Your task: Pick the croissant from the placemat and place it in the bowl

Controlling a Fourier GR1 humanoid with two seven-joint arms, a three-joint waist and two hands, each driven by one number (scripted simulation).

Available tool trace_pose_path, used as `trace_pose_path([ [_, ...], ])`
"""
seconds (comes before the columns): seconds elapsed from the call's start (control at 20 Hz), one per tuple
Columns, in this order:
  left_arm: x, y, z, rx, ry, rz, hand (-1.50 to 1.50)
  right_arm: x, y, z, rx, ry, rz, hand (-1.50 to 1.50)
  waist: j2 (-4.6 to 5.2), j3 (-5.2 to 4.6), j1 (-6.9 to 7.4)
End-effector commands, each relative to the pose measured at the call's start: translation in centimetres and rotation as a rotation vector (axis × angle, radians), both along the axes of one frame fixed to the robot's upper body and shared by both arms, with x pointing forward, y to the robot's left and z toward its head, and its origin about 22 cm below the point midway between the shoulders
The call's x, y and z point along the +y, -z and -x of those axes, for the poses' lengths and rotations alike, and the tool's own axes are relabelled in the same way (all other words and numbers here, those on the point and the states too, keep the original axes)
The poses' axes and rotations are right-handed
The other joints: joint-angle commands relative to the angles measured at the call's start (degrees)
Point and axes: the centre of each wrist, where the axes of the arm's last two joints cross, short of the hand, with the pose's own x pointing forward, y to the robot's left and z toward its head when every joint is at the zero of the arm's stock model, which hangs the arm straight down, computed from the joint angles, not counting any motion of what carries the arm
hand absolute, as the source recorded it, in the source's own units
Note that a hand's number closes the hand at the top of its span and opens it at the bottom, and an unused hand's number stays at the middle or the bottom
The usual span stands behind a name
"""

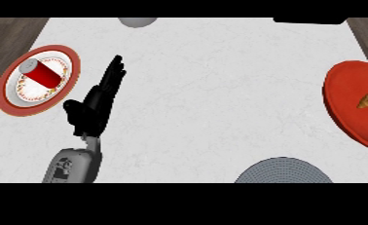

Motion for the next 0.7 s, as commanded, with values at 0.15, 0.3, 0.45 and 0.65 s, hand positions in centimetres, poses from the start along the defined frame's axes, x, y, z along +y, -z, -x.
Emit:
trace_pose_path([
  [0.15, -0.5, -0.1, 0.3, 0.0, 0.007, 0.006, 0.0, -1.4, 2.0, -0.4, 0.224, -0.106, -0.058, -1.5, 0.26, 0.13, 0.7],
  [0.3, 0.3, -1.2, -0.9, -0.001, 0.003, 0.004, 0.0, -0.7, 3.2, -0.8, 0.198, -0.169, -0.162, -1.5, 0.07, 0.12, -0.4],
  [0.45, -0.3, 0.7, -0.3, -0.009, -0.018, 0.009, 0.0, 0.1, 2.0, -2.3, 0.143, -0.199, -0.269, -1.5, 0.09, 0.06, -0.73],
  [0.65, -0.3, 0.1, 0.6, 0.001, -0.018, 0.006, 0.0, -1.6, 0.9, -1.4, 0.057, -0.181, -0.422, -1.5, -0.31, 0.16, -1.09],
])
